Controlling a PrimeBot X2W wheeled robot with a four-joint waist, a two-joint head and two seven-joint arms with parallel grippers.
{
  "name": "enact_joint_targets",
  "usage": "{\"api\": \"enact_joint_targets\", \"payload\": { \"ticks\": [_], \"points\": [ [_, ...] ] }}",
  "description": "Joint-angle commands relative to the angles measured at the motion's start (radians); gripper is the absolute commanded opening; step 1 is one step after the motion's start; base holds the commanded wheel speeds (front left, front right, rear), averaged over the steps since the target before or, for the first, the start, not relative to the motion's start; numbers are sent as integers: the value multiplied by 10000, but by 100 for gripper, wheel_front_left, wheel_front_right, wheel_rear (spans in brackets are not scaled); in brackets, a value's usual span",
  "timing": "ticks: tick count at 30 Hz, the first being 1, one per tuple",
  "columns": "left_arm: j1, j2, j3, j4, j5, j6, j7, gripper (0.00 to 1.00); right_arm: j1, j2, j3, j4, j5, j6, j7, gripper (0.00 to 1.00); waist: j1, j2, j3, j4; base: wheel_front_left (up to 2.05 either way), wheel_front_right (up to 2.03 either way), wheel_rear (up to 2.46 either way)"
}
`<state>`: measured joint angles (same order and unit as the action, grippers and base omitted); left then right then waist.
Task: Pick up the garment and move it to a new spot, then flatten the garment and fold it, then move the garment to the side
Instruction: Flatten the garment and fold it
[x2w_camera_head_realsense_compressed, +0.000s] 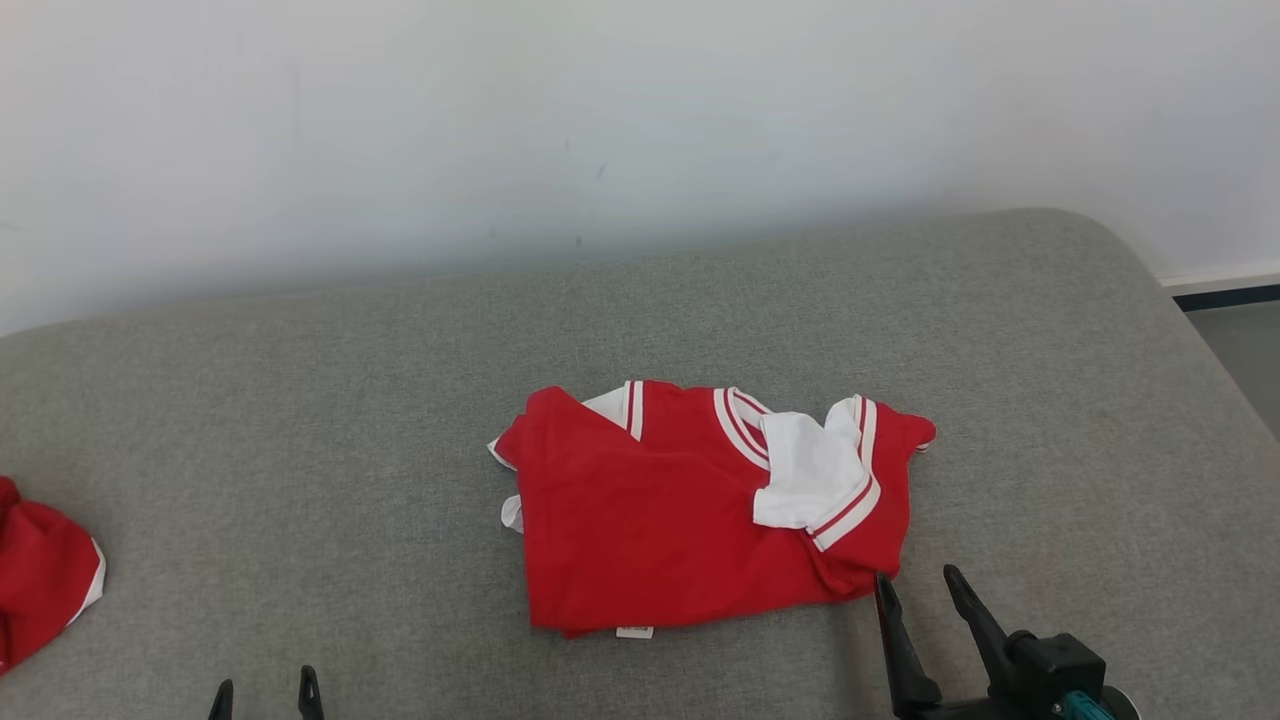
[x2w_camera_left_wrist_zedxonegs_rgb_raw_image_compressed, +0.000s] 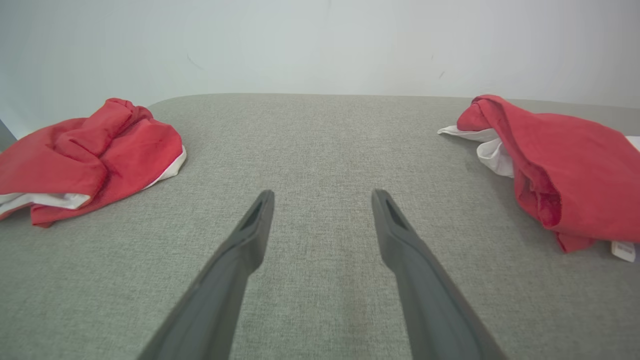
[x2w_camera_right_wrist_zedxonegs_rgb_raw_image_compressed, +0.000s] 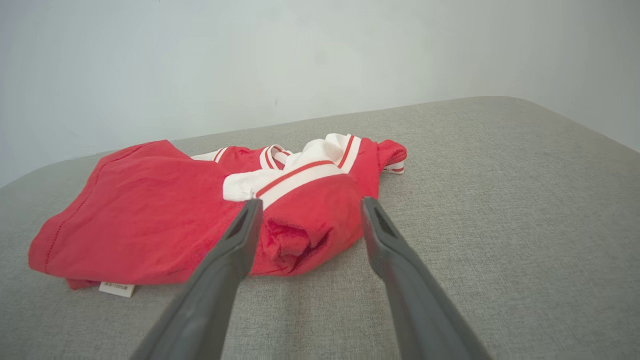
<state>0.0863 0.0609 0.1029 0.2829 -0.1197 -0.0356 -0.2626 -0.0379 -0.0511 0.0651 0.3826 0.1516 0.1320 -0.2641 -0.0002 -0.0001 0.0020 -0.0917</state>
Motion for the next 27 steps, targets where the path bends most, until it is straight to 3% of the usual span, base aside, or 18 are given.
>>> {"api": "enact_joint_targets", "payload": {
  "ticks": [1, 11, 20, 27],
  "points": [
    [130, -49, 7, 23, 66, -60, -34, 100, 55, 10, -18, 13, -64, -23, -3, 100, 2, 1, 22, 33, 0, 0, 0],
    [-333, -111, -531, 137, -209, -144, -34, 100, -1044, -104, 320, 28, -137, -23, -3, 100, 2, 1, 618, 734, 0, 0, 0],
    [-1024, -103, -1674, 427, -686, -87, -34, 100, -4762, -1592, 1942, 1772, 29, -23, 161, 100, 2, 1, 1703, 2113, 0, 0, 0],
    [-1435, -110, -2285, 512, -1085, 77, -34, 100, -7291, -2489, 3570, 3554, 314, -23, 1345, 100, 2, 1, 2418, 3094, 0, 0, 0]
  ]
}}
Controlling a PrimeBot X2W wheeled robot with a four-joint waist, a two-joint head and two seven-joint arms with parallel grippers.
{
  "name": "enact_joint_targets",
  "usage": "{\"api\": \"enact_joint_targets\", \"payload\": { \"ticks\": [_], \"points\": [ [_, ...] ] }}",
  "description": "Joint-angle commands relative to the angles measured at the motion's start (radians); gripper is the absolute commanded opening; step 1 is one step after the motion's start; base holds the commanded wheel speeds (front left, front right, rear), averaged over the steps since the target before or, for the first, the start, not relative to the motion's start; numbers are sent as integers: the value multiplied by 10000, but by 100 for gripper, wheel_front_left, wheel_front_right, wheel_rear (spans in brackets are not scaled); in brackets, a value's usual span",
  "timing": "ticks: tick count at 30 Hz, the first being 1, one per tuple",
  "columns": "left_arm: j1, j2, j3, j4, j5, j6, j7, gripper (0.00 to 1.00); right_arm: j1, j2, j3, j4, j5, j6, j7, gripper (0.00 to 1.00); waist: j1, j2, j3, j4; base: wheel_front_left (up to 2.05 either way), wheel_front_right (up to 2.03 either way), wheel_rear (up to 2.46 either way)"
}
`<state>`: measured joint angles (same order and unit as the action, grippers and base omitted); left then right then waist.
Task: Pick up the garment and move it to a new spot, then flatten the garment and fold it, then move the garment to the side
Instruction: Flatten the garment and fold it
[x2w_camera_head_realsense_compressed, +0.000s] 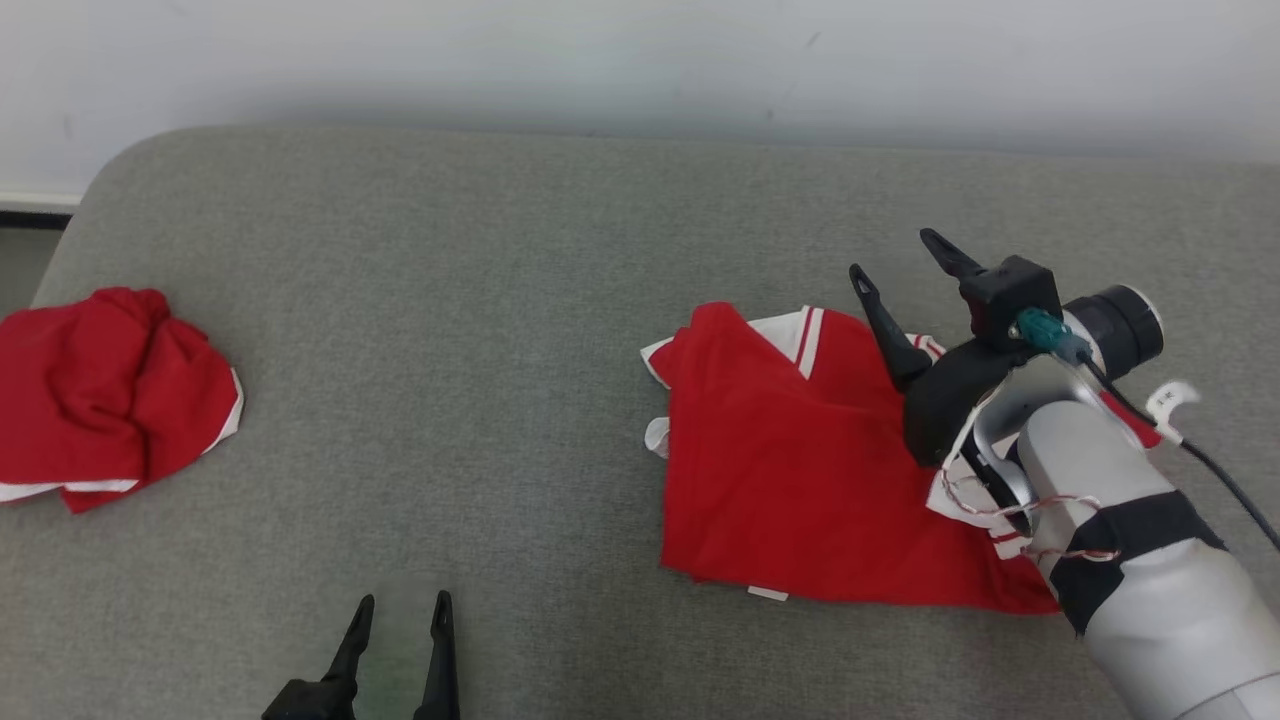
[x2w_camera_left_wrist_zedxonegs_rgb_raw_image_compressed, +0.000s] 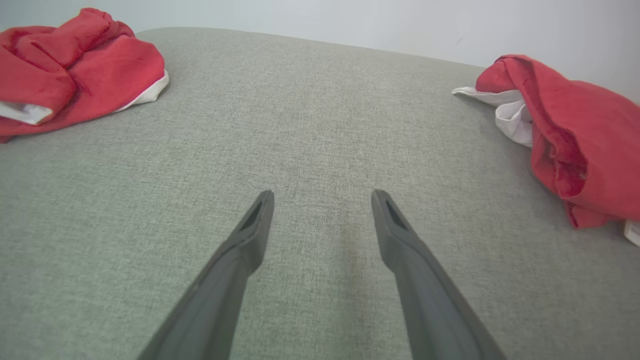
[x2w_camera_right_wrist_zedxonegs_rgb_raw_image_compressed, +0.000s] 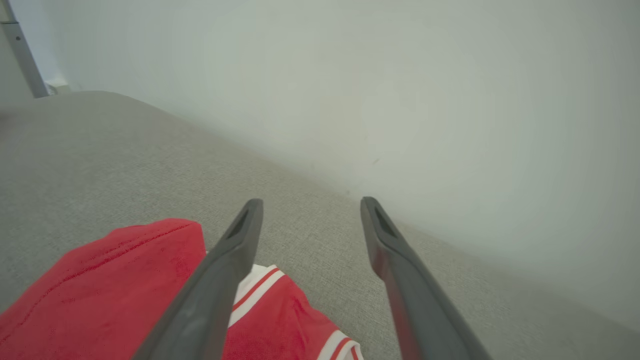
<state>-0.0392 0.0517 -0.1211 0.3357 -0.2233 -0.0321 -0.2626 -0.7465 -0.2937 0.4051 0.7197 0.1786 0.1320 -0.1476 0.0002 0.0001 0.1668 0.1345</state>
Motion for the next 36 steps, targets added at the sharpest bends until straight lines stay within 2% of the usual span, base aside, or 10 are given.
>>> {"api": "enact_joint_targets", "payload": {
  "ticks": [1, 10, 18, 19, 20, 22, 27, 31, 36],
  "points": [
    [-180, -18, -46, -16, -50, 43, -34, 100, -205, -64, 170, 183, 44, -23, 180, 100, -2, -1, 770, 832, 0, 0, 0],
    [-492, -18, -486, -150, -495, 282, -34, 100, -1658, -632, 2070, 2069, 1286, -23, 2533, 100, -2, -1, 1275, 1487, 0, 0, 0],
    [-649, -18, -633, -369, -587, 337, -34, 100, -2003, -1186, 3497, 2330, 2319, -23, 4158, 100, -2, -1, 1584, 1666, 0, 0, 0],
    [-694, -15, -648, -397, -606, 350, -34, 100, -2052, -1231, 3703, 2289, 2470, -23, 4376, 15, -2, -1, 1651, 1681, 0, 0, 0],
    [-730, -15, -673, -423, -635, 361, -34, 100, -2149, -1312, 3823, 2217, 2611, -23, 4472, 0, -2, -1, 1713, 1698, 0, 0, 0],
    [-773, -17, -721, -466, -659, 385, -34, 100, -2459, -1552, 4033, 2039, 2806, -25, 4518, 0, -2, -1, 1835, 1731, 0, 0, 0],
    [-881, -15, -761, -540, -730, 393, -34, 100, -3408, -2058, 3810, 2136, 2568, -31, 3607, 0, -2, -1, 1980, 1799, 0, 0, 0],
    [-889, -15, -780, -563, -751, 373, -34, 100, -4177, -2340, 2823, 3063, 1807, -25, 2404, 0, -2, -1, 2049, 1859, 0, 0, 0],
    [-1045, -15, -881, -546, -818, 378, -34, 100, -4862, -2596, 1342, 4751, 786, -25, 1489, 0, -2, -1, 2140, 1967, 0, 0, 0]
  ]
}}
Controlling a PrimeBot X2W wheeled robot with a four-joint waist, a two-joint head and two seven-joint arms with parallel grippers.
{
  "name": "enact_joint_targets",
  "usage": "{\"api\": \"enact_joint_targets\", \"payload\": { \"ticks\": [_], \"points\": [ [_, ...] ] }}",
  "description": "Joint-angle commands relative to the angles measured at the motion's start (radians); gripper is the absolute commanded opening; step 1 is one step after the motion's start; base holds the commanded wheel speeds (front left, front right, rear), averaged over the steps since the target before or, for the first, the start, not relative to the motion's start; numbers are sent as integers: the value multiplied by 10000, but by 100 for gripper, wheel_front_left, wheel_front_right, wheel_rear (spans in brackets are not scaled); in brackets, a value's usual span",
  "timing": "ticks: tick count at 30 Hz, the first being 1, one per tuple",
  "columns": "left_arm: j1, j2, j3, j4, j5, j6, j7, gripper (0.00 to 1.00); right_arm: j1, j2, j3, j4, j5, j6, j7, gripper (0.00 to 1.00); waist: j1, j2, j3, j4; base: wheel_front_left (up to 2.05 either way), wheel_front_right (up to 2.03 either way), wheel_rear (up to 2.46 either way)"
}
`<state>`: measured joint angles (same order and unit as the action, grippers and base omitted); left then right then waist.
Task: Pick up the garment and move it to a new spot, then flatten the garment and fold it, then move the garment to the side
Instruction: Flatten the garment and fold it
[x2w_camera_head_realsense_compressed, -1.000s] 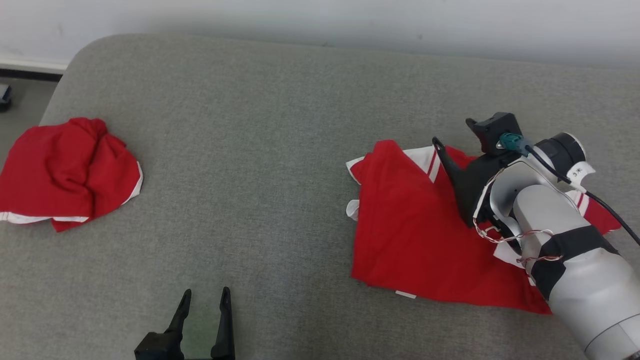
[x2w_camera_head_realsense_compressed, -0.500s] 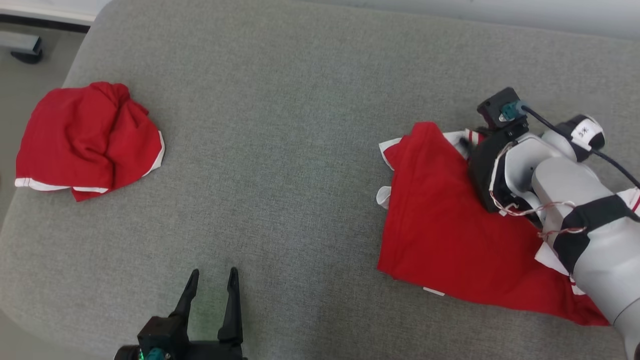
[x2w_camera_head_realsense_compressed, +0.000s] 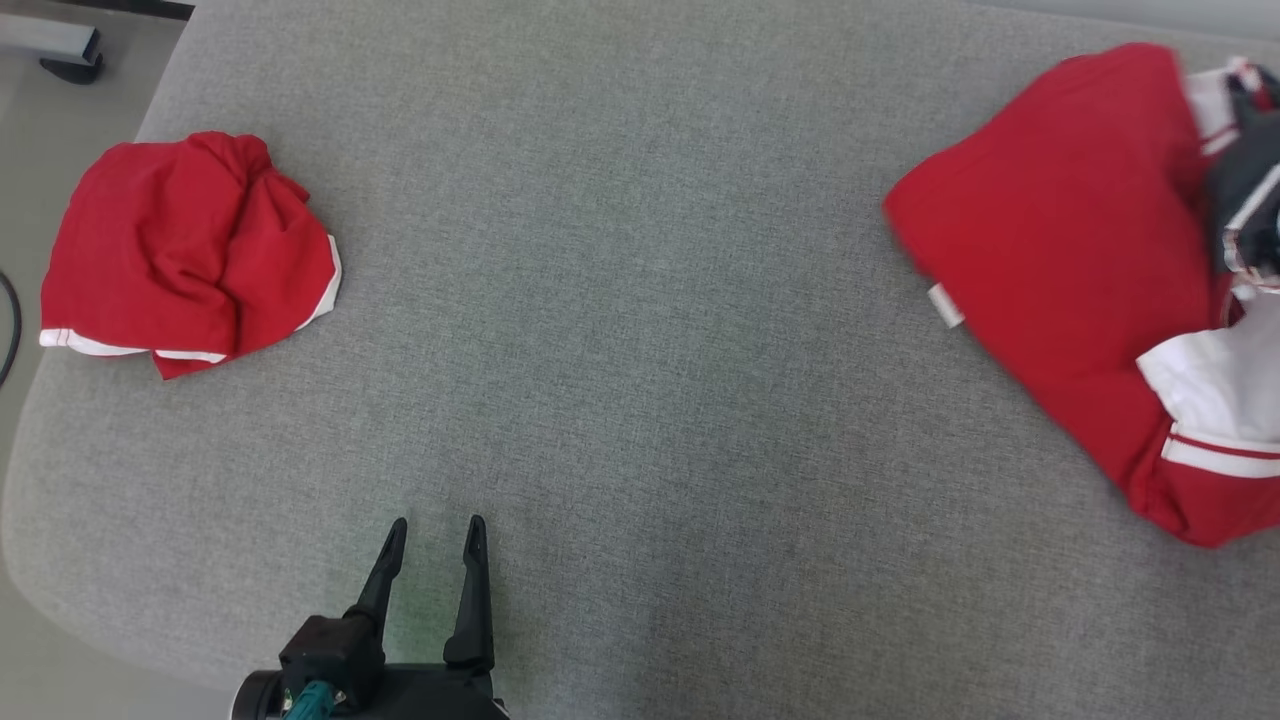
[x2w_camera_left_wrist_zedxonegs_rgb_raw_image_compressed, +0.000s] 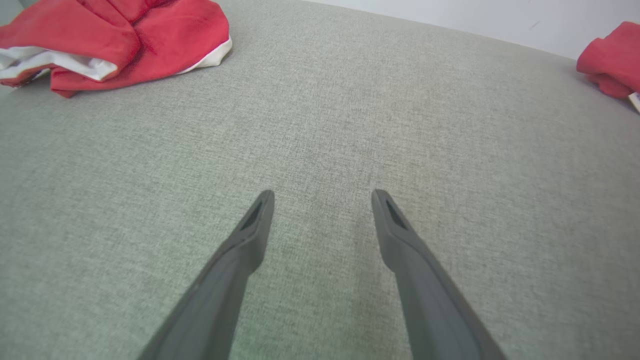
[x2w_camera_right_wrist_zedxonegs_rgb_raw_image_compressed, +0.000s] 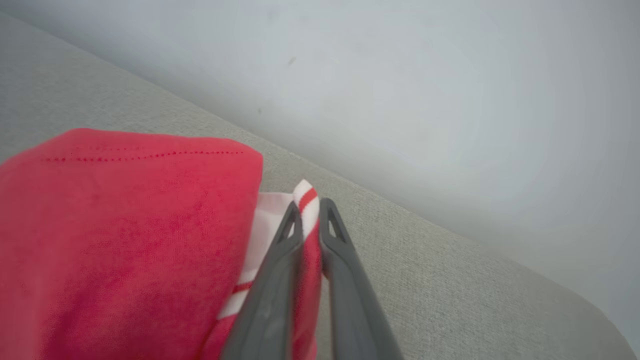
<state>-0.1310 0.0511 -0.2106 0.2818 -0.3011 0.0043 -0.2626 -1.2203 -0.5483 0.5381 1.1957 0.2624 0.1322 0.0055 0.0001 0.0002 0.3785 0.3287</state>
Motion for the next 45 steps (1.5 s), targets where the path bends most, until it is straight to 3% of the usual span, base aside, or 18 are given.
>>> {"api": "enact_joint_targets", "payload": {
  "ticks": [1, 3, 4, 5, 10, 16, 22, 34, 35, 36, 38, 45],
  "points": [
    [-143, -10, -10, 0, -48, 18, -34, 100, -176, -102, -292, 272, -211, -27, -185, 0, -1, -2, 38, 42, 0, 0, 0],
    [-166, -10, -51, 20, -75, 34, -34, 100, -231, -315, -946, 660, -574, -27, -462, 0, -1, -2, 70, 63, 0, 0, 0],
    [-169, -10, -61, 27, -79, 46, -34, 100, -200, -413, -1265, 750, -745, -27, -636, 12, -1, -2, 83, 64, 0, 0, 0],
    [-165, -10, -70, 37, -73, 51, -34, 100, -65, -413, -1557, 810, -875, -27, -737, 100, -1, -2, 82, 57, 0, 0, 0],
    [-73, -7, 19, 89, -26, 101, -34, 100, 244, -147, -2754, 905, -1430, -27, -1670, 100, -1, -2, 27, -120, 0, 0, 0],
    [-3, -10, 175, 254, 121, -15, -34, 100, 754, 932, -3832, 890, -1835, -27, -2537, 100, -1, -2, -172, -462, 0, 0, 0],
    [-10, -8, 211, 305, 253, -124, -34, 100, 1192, 1661, -4679, 921, -1412, -27, -2614, 100, -1, -2, -240, -586, 0, 0, 0],
    [134, -10, 359, 373, 424, -190, -34, 100, 1540, 1903, -6092, 954, -556, -25, -1778, 100, -1, -2, -299, -351, 0, 0, 0],
    [141, -10, 360, 370, 423, -195, -34, 100, 1548, 1932, -6149, 954, -497, -25, -1662, 71, -1, -2, -301, -343, 0, 0, 0],
    [147, -10, 354, 368, 420, -196, -34, 100, 1545, 1957, -6188, 955, -474, -25, -1593, 34, -1, -2, -303, -336, 0, 0, 0],
    [165, -10, 356, 382, 398, -194, -34, 100, 1516, 1989, -6282, 958, -450, -25, -1479, 0, -1, -2, -316, -331, 0, 0, 0],
    [188, -10, 404, 435, 318, -149, -34, 100, 1373, 2144, -6293, 930, -621, -25, -1372, 0, -1, -2, -391, -357, 0, 0, 0]
  ]
}}
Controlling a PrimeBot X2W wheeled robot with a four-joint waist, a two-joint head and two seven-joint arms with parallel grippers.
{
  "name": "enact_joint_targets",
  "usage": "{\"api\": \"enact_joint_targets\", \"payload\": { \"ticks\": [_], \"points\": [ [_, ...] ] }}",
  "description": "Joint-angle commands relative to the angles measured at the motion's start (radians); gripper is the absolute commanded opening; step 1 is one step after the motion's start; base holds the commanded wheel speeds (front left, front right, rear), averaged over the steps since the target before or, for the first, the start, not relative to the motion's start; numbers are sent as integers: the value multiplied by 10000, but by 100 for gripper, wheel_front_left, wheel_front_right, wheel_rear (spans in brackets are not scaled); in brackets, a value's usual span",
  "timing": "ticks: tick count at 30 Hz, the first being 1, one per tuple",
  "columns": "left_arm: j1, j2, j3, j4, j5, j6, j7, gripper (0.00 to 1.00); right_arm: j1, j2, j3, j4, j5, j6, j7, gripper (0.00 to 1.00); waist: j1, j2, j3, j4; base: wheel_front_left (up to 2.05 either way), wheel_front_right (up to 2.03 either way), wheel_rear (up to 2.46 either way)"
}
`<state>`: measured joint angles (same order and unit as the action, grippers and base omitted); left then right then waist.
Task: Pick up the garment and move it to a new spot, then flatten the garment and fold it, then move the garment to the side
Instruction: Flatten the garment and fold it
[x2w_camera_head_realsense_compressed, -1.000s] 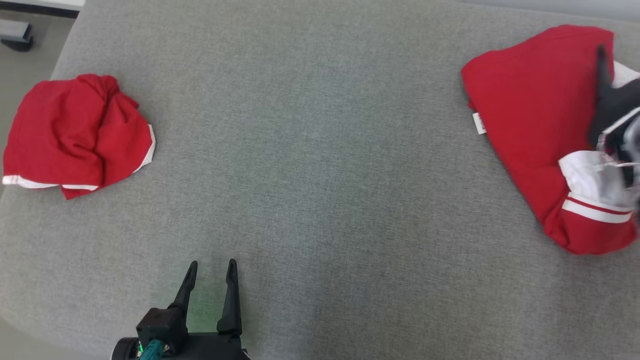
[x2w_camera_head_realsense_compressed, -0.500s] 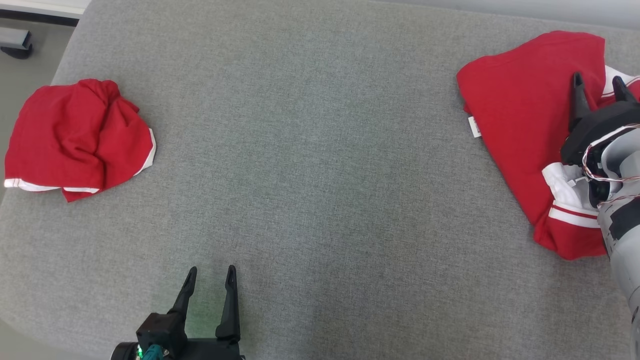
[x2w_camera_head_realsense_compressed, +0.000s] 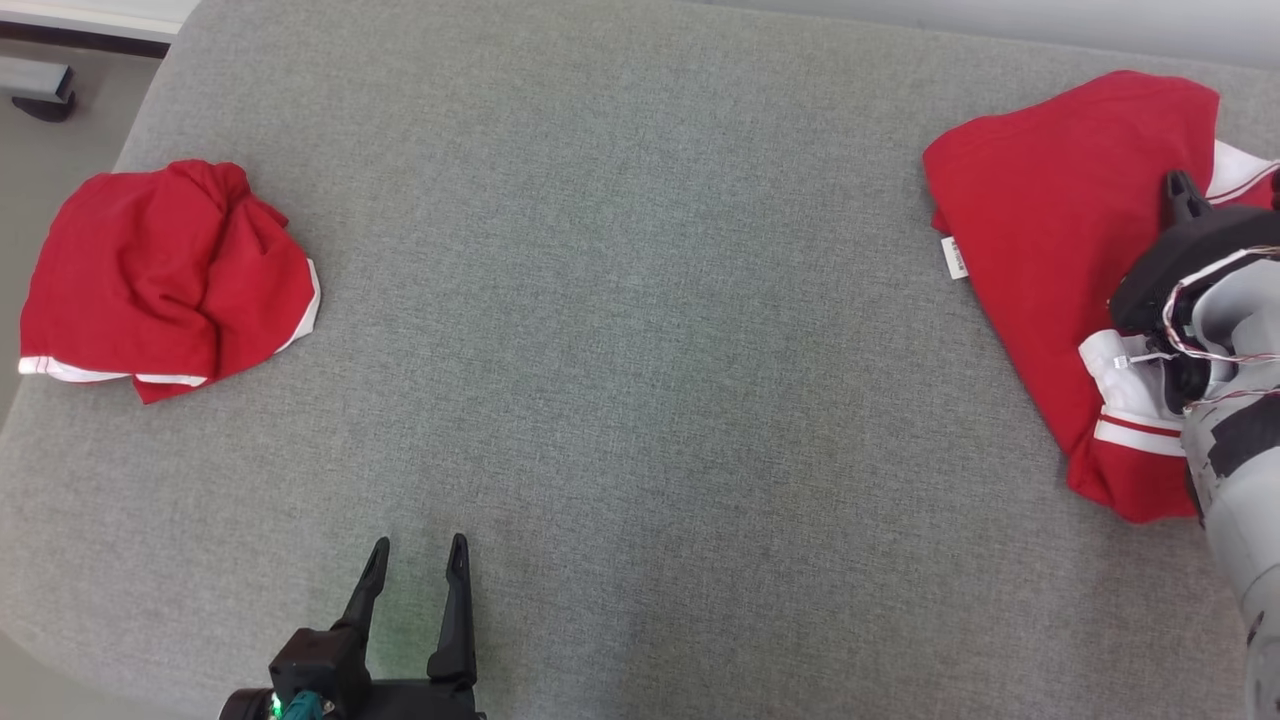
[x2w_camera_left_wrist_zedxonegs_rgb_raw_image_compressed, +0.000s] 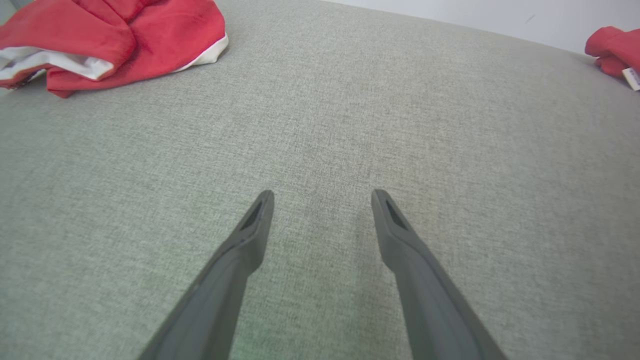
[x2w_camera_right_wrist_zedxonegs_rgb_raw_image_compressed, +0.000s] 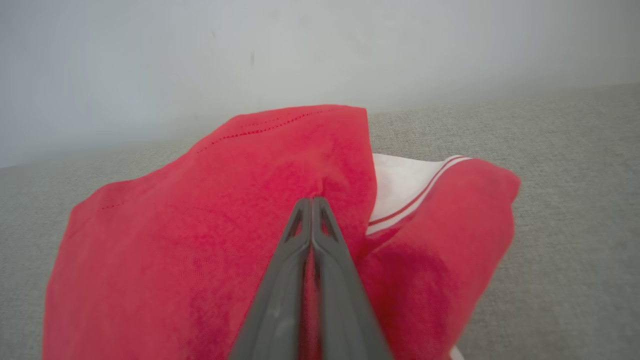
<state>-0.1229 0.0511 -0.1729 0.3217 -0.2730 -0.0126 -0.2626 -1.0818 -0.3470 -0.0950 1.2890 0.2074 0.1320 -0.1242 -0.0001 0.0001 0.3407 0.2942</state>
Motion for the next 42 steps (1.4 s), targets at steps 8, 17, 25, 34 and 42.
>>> {"api": "enact_joint_targets", "payload": {
  "ticks": [8, 17, 25, 34, 42],
  "points": [
    [173, -10, 60, 35, -42, 39, -34, 100, -236, 1168, 1203, -889, 104, -24, -567, 0, 1, -1, -231, -145, 0, 0, 0],
    [352, -9, 14, 99, -113, -6, -34, 100, 1335, 2349, 5656, -4020, 2547, -24, 223, 0, 1, -1, -1016, -337, 0, 0, 0],
    [716, -3, 85, 223, -41, -10, -34, 100, 3743, 1225, 9411, -7297, 5424, -24, 1342, 100, 1, -1, -1877, -648, 0, 0, 0],
    [1148, -6, 604, 215, 219, -90, -34, 100, 5210, 480, 8906, -7409, 6111, -24, -474, 100, 1, -1, -2697, -1519, 0, 0, 0],
    [1412, -9, 1130, 22, 408, -82, -34, 100, 6226, 663, 5861, -6647, 3868, -24, -1404, 100, 1, -1, -2997, -2433, 0, 0, 0]
  ]
}}
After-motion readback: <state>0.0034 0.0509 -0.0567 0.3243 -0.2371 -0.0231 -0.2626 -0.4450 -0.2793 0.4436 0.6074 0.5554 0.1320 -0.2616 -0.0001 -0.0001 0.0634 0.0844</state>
